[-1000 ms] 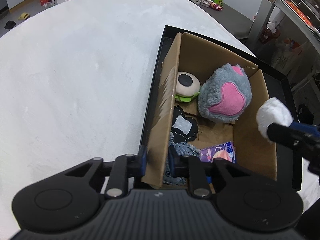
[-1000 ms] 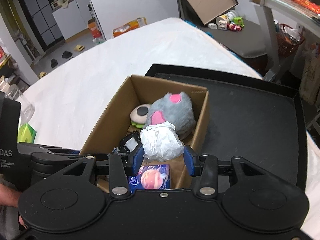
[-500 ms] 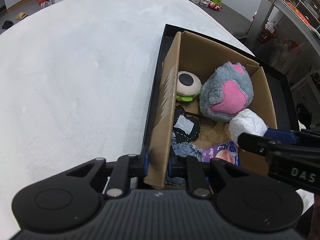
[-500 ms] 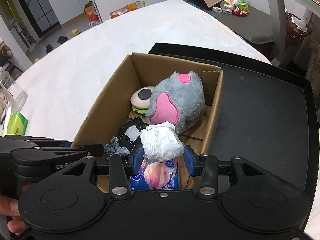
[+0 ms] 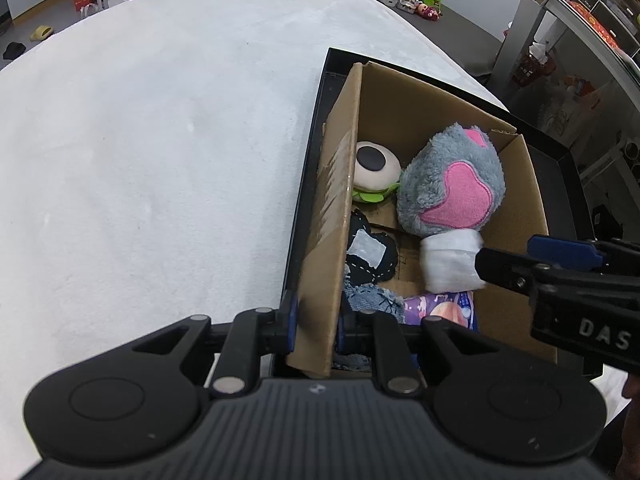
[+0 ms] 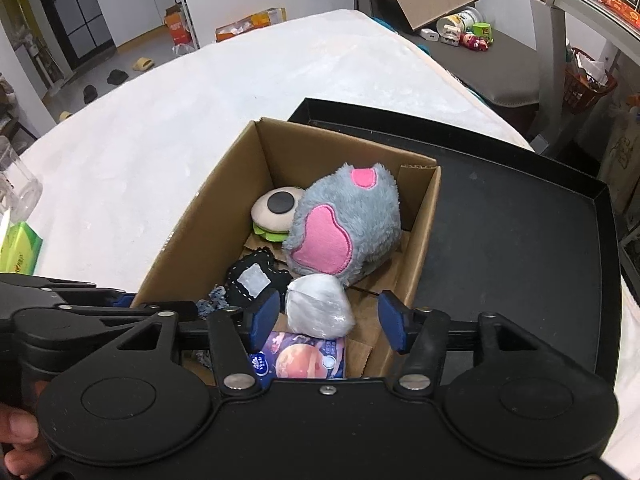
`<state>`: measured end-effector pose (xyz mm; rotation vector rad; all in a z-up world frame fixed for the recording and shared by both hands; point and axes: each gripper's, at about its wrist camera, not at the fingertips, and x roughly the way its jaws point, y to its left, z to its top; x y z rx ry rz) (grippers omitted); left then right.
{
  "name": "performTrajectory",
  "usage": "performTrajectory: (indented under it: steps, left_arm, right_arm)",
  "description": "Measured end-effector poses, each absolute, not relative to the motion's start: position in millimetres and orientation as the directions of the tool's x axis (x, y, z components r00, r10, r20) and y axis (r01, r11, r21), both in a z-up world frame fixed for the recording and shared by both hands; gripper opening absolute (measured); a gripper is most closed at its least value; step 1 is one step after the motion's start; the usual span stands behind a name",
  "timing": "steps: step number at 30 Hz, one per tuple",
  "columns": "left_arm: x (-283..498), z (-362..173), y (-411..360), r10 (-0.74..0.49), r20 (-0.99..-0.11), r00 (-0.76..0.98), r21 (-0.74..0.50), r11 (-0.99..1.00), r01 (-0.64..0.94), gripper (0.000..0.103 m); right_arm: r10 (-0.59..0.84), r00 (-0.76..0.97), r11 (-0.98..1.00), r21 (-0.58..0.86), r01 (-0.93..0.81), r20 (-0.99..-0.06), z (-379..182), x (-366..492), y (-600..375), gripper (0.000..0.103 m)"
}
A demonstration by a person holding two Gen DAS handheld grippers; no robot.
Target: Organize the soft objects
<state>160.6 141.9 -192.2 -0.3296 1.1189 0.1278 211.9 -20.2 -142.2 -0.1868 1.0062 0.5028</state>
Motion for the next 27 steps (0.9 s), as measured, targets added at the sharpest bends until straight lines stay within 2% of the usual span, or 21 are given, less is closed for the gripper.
performTrajectory:
  steps: [3, 5, 27]
  left_arm:
    - [161, -191, 141, -0.06, -0.899, 0.433, -0.191, 0.945, -0.265, 0.017]
    - [162, -191, 141, -0.053, -0.902, 0.429, -0.184, 0.945, -0.269, 0.017]
    - [167, -189, 126, 0.038, -0.902, 0.43, -0.09, 0.957, -0.274, 0.012]
  right_arm:
    - [0.323, 0.446, 0.869, 0.075, -0.489, -0.834, -136, 209, -23, 0.06]
    - [0.312, 0.466, 0.873, 0.057, -0.484, -0.828, -131, 207, -25, 0.069]
    - [0.315, 0.51, 0.925, 0.14, -0.353, -0.8, -114, 209, -110, 0.069]
